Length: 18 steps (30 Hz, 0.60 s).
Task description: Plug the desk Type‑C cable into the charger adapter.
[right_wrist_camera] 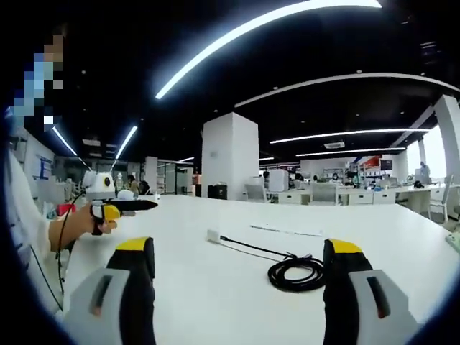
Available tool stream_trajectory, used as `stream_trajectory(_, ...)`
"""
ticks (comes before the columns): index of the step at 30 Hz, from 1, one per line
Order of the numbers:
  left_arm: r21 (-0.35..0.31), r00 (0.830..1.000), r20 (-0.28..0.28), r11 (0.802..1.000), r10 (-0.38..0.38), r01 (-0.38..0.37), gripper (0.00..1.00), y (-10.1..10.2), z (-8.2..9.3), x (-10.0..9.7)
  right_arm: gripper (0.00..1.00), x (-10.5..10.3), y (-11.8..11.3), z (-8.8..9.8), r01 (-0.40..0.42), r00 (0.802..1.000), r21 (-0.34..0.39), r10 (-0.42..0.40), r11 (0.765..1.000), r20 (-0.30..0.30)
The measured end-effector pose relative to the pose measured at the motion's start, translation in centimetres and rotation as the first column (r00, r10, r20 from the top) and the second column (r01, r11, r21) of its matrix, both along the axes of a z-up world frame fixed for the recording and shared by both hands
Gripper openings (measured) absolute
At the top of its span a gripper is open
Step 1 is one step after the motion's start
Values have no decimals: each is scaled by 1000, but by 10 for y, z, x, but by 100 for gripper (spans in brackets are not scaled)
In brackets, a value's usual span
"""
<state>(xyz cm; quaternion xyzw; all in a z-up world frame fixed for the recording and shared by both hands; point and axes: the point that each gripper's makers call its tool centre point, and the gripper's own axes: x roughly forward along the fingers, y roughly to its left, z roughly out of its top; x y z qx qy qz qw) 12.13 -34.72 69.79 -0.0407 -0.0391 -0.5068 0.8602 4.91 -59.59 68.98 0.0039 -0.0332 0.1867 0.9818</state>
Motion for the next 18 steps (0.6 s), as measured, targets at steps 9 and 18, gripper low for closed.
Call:
stream_trajectory(9, 53, 999, 52, 999, -15, 13, 100, 5, -10, -6, 100, -4, -1, 2, -9, 1000, 24, 8, 1000, 22)
stream_trajectory(18, 25, 999, 44, 999, -23, 22, 100, 10, -6, -8, 100, -6, -4, 1, 1, 1000, 5, -1, 1000, 30)
